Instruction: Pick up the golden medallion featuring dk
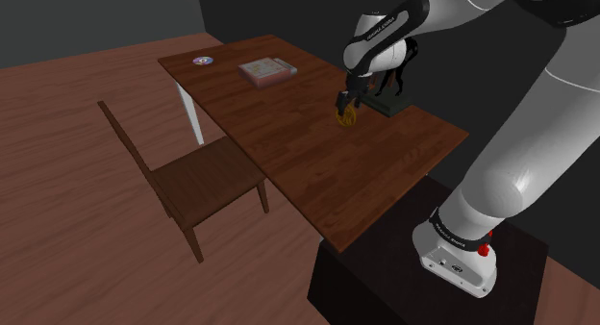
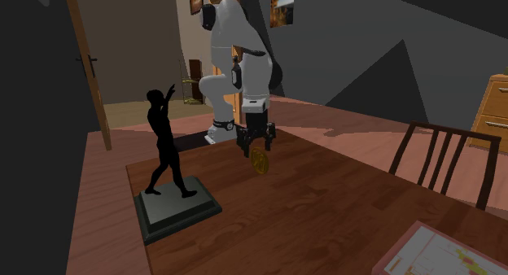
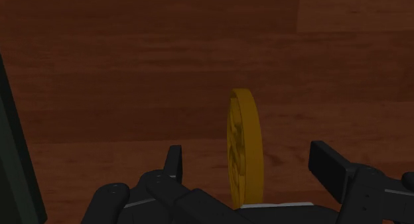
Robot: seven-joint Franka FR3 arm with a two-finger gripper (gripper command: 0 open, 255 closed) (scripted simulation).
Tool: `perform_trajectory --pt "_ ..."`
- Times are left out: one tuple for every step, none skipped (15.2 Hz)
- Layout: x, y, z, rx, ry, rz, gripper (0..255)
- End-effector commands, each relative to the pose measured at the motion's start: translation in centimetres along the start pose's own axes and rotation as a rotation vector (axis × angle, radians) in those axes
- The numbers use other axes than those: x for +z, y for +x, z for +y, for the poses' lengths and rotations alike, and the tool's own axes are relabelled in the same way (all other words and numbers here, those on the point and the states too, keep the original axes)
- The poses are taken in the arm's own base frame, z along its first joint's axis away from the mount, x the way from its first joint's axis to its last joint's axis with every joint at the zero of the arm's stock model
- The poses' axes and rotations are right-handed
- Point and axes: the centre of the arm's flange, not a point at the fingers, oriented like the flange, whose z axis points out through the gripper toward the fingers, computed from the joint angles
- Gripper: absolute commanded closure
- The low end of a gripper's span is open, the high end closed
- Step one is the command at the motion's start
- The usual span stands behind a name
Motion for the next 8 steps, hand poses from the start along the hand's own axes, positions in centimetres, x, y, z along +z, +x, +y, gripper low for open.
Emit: perform_trajectory --pt "1.11 -0.05 -0.04 0.0 0.0 0.001 0" --pt "1.41 -0.06 -0.04 0.0 0.0 0.001 0" --pt "1.41 -0.07 -0.04 0.0 0.0 0.001 0" --pt "1.44 -0.13 0.07 0.0 0.0 0.001 255" --pt "1.42 -0.14 0.08 0.0 0.0 0.001 255" --pt "1.41 -0.13 0.09 0.0 0.0 0.001 255" --pt "1.41 -0.13 0.09 0.0 0.0 0.001 255" --pt "1.42 -0.13 0.09 0.0 0.0 0.001 255"
